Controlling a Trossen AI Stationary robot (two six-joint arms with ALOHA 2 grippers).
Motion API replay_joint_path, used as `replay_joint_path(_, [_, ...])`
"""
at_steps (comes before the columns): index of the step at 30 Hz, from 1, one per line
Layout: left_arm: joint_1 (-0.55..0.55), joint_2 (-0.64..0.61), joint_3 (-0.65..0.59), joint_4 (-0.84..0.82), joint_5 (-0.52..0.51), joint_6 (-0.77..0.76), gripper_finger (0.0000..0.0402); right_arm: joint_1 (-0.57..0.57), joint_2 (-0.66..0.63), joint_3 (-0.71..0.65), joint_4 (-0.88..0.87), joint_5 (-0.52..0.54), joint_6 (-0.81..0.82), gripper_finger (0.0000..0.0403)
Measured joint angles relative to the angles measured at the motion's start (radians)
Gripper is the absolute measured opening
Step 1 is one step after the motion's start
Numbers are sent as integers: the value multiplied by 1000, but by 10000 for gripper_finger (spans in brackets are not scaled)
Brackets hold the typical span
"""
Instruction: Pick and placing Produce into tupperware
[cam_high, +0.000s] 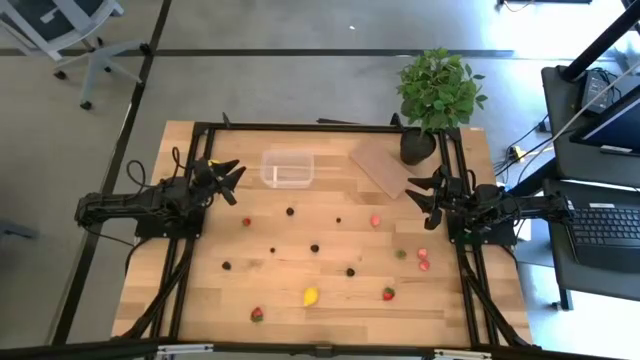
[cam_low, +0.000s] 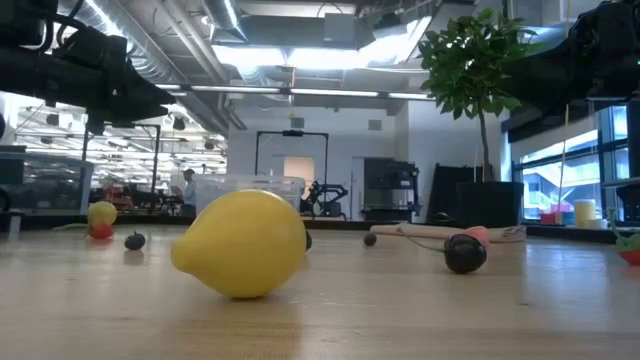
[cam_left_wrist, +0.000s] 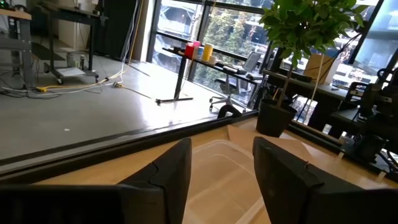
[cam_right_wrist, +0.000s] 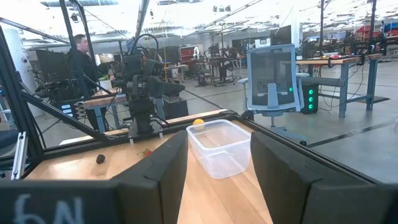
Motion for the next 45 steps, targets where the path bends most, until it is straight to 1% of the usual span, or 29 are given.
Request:
replay_joint_path(9, [0,0,0,0,0,0,168,0,0,0,0,0,0,178])
replay_joint_path(16, [0,0,0,0,0,0,161,0,0,0,0,0,0,178])
replay_joint_path(25, [0,0,0,0,0,0,168,0,0,0,0,0,0,178])
replay_joint_path(30, [0,0,0,0,0,0,164,0,0,0,0,0,0,178])
replay_joint_path(35, [0,0,0,0,0,0,161,0,0,0,0,1,-52,178])
replay_joint_path(45, [0,0,0,0,0,0,166,0,0,0,6,1,-54,178])
